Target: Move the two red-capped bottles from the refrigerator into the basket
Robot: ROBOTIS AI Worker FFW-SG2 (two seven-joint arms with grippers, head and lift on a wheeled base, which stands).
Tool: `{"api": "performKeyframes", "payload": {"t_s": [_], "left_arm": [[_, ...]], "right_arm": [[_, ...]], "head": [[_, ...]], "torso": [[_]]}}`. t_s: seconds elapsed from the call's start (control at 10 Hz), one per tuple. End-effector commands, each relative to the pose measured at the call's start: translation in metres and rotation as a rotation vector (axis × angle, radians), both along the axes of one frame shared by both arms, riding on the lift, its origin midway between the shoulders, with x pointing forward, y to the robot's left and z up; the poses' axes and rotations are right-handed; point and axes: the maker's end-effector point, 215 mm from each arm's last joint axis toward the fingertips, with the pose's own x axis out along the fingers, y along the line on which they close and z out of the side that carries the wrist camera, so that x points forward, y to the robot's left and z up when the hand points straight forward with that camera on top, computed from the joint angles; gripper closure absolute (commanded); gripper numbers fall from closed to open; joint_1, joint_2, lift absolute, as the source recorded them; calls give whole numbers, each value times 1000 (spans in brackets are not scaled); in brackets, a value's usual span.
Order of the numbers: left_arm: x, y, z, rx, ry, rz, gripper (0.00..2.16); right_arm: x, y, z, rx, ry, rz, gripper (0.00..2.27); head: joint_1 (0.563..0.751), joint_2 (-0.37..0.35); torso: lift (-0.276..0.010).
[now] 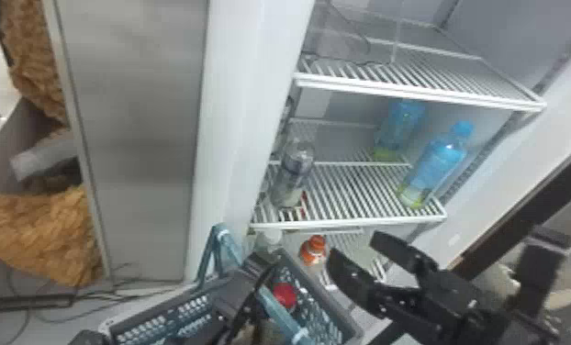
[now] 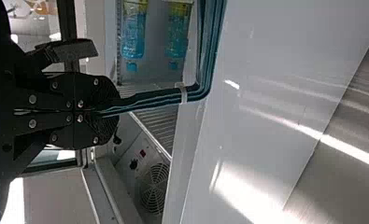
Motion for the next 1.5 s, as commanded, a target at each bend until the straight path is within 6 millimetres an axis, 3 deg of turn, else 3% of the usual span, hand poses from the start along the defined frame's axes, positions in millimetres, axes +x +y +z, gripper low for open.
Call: {"api": "performKeyframes", "payload": {"t_s": [0.0,0.4,0.9,1.1,1.4], "left_arm": [[0,-1,1,-2,-1,-1,1204],[1,1,-1,0,4,5,1204],[2,3,-1,-3,5,9,1204],[1,3,-1,-4,8,10,1204],[2,4,-2,-3,8,12,1204]], "right_arm": [[-6,-20,4,-19,-56,-50,116],[-23,-72,1,-80,-170,-144,116],[-62,-135,-23,-186,-236,-241,116],[-76,-149,-40,-162,-222,-273,116],[-80,-141,-45,-150,-217,-265,116]], "head": [[695,-350],[695,-350],[695,-350],[695,-350],[695,-350]], "torso": [[0],[0],[0],[0],[0]]}}
